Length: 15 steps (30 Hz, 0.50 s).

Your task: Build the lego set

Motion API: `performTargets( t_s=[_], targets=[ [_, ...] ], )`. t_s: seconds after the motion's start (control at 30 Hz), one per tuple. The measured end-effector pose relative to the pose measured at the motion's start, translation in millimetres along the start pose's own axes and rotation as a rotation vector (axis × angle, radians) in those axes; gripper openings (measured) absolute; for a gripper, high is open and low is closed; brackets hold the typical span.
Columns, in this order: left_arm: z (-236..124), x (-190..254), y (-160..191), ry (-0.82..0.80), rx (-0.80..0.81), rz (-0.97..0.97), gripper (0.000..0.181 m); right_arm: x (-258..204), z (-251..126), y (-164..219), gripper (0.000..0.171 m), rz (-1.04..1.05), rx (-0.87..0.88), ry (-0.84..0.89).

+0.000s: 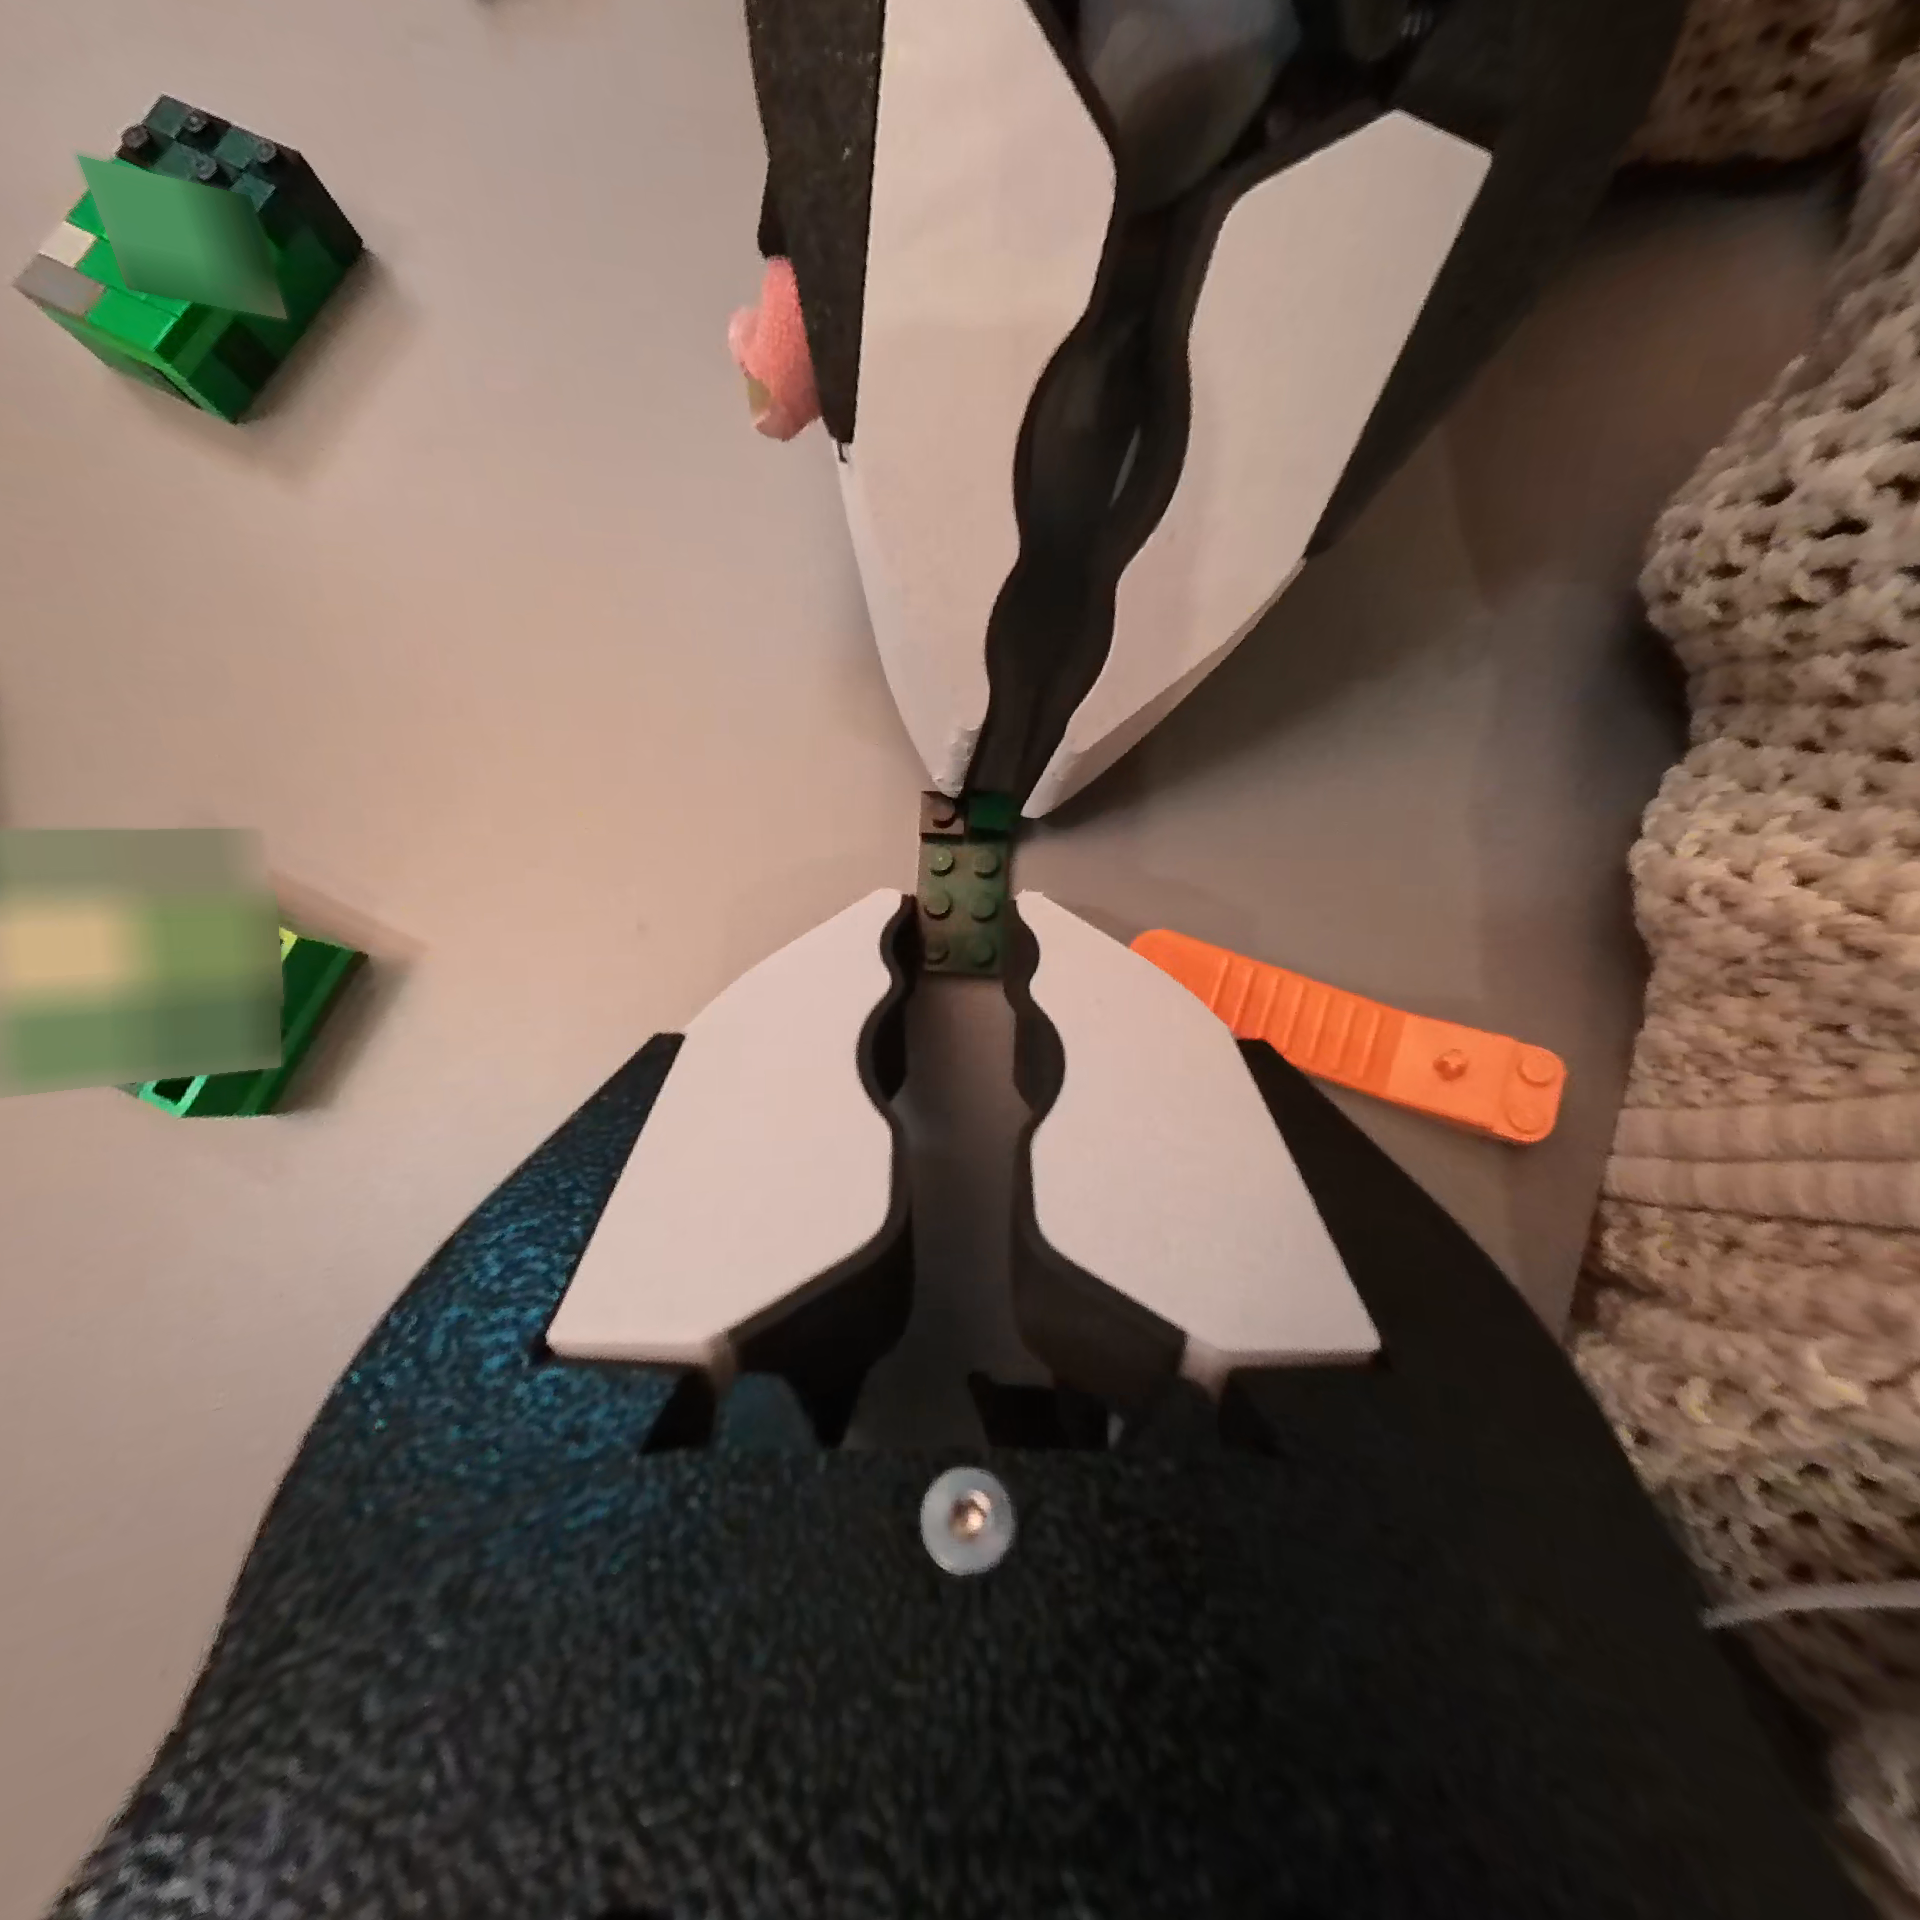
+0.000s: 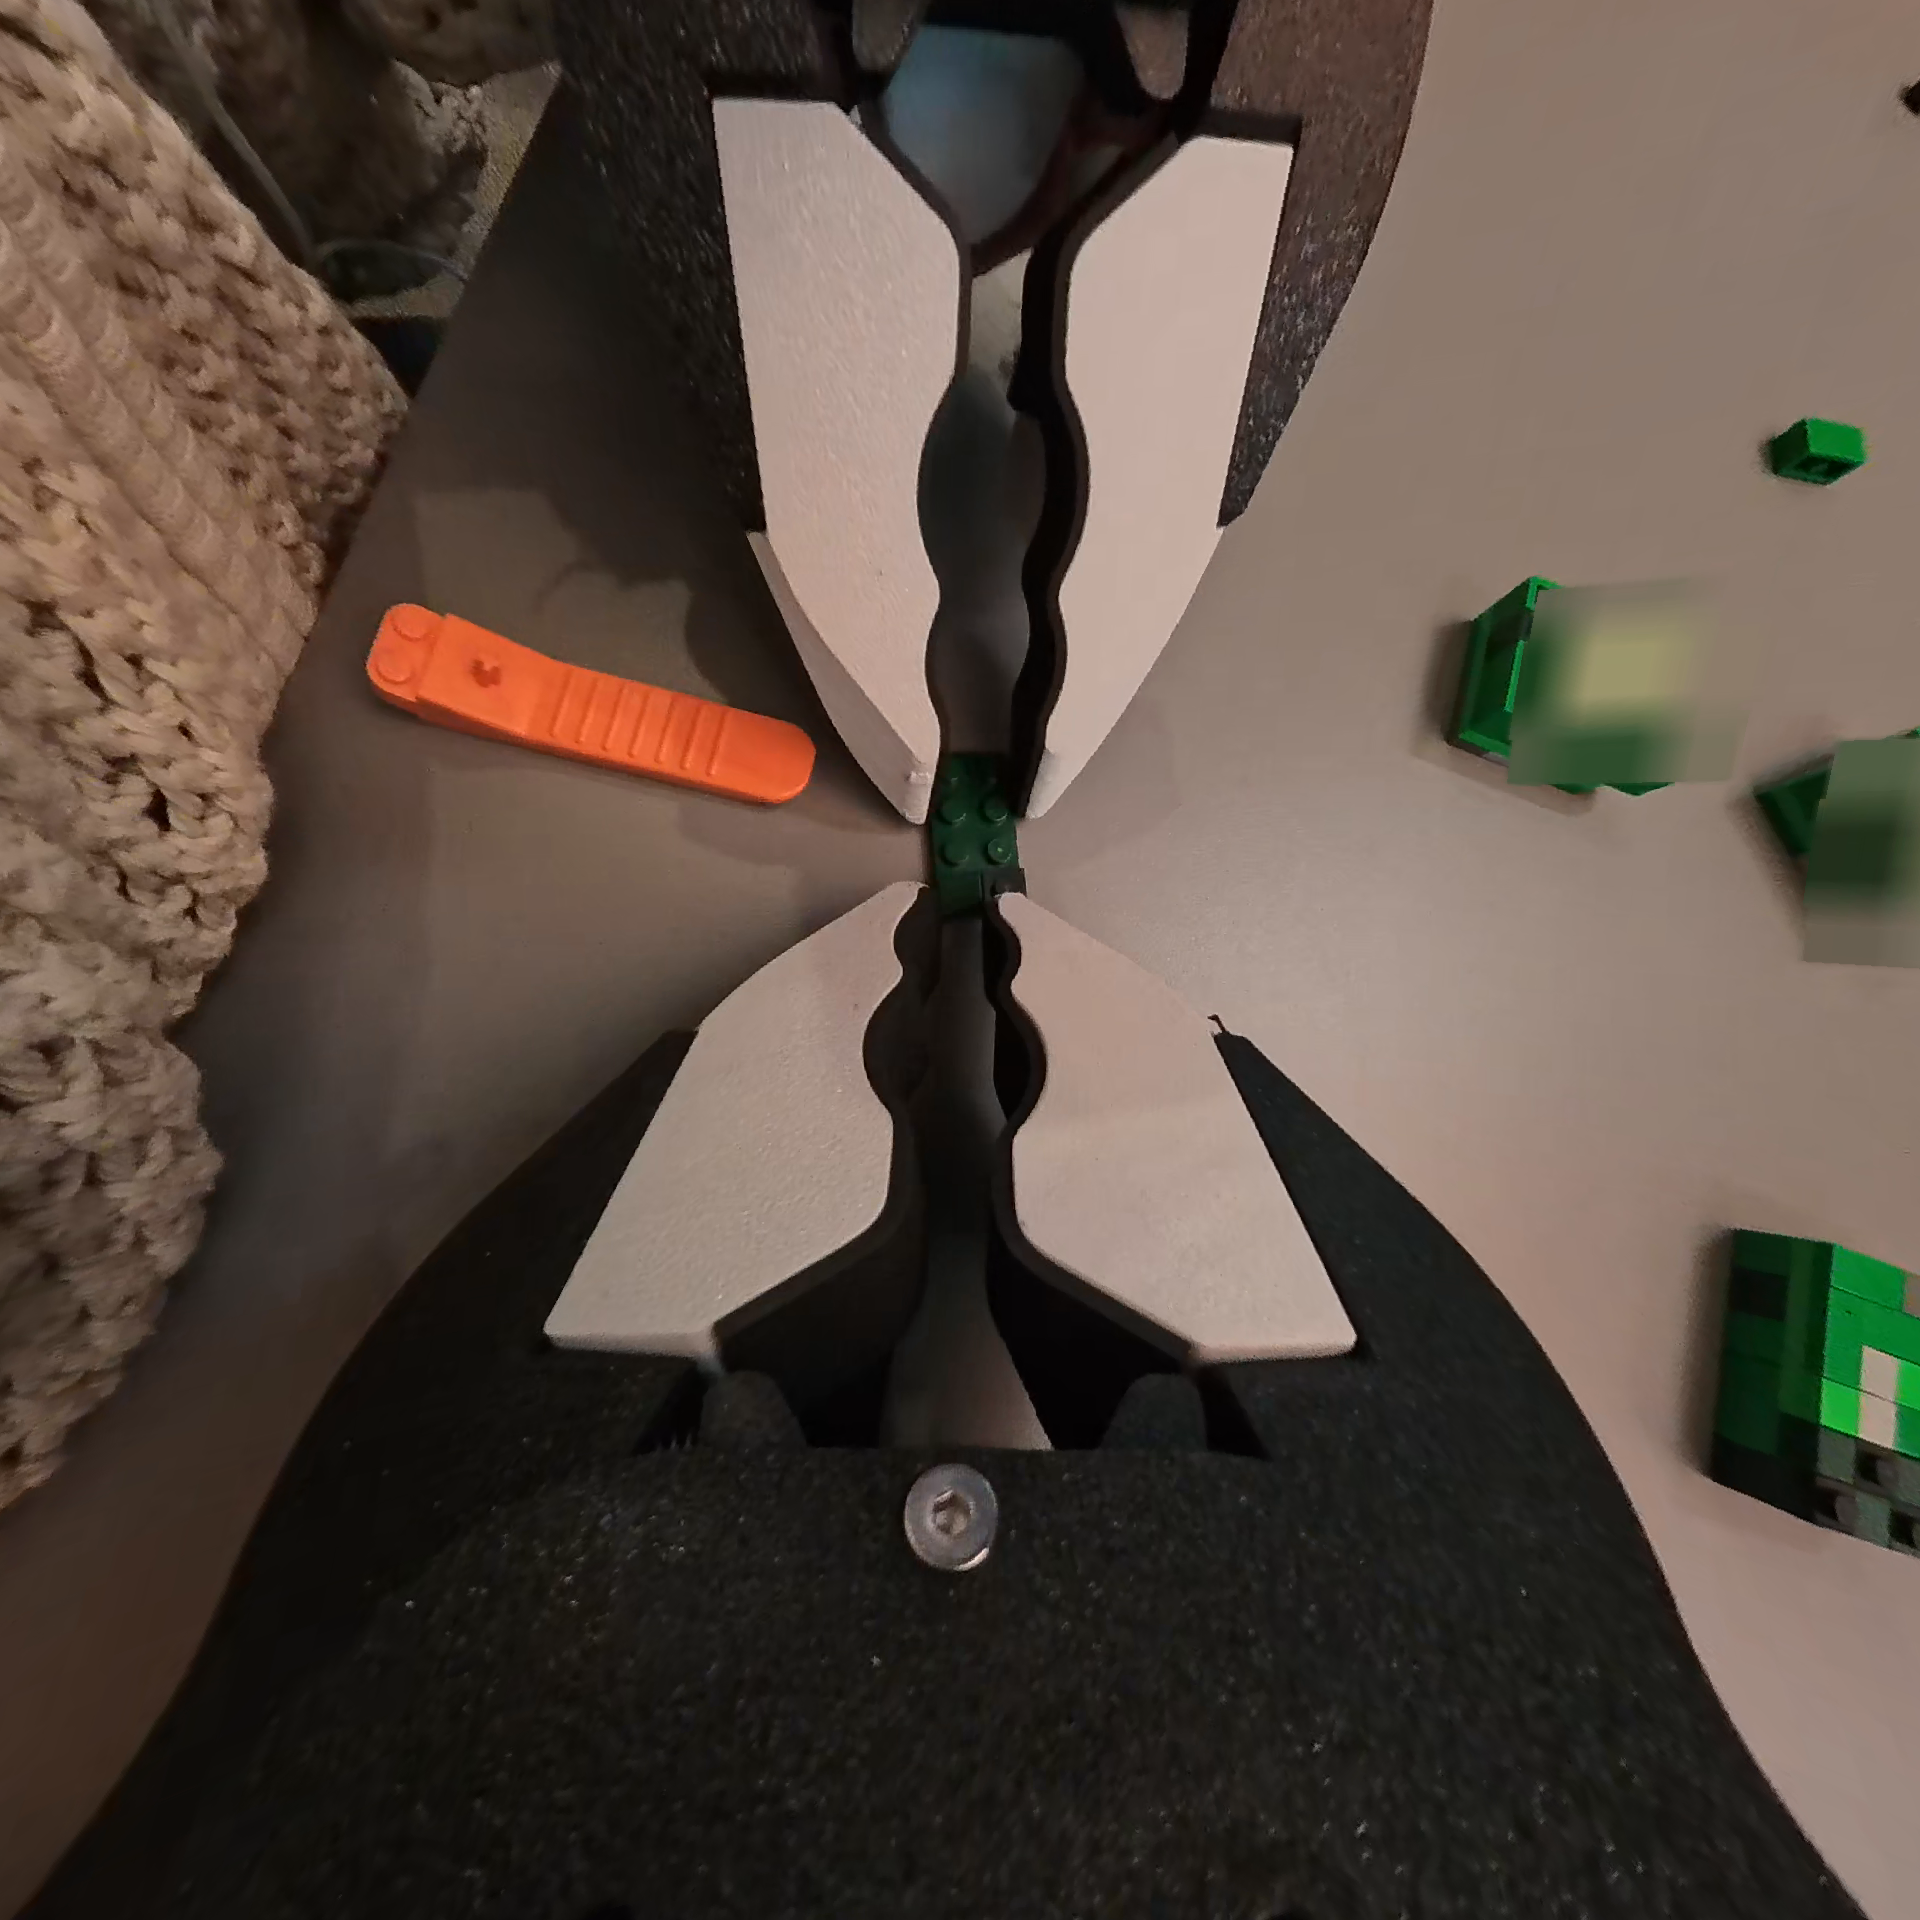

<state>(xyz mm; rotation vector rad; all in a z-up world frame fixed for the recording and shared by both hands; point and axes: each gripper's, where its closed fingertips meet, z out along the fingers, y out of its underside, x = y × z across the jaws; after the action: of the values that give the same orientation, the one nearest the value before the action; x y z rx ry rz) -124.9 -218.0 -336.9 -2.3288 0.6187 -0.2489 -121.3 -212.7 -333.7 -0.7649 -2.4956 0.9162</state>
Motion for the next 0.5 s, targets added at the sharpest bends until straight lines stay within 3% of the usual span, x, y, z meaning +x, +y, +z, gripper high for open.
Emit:
performTargets(
  t_s=[0.5],
  targets=[
    [0.7, -1.5, -0.8, -0.002, 0.01, -0.025, 0.015, 0.0, 1.5, -0.3, 0.01, 0.008, -0.037, 0.074]
  ],
)
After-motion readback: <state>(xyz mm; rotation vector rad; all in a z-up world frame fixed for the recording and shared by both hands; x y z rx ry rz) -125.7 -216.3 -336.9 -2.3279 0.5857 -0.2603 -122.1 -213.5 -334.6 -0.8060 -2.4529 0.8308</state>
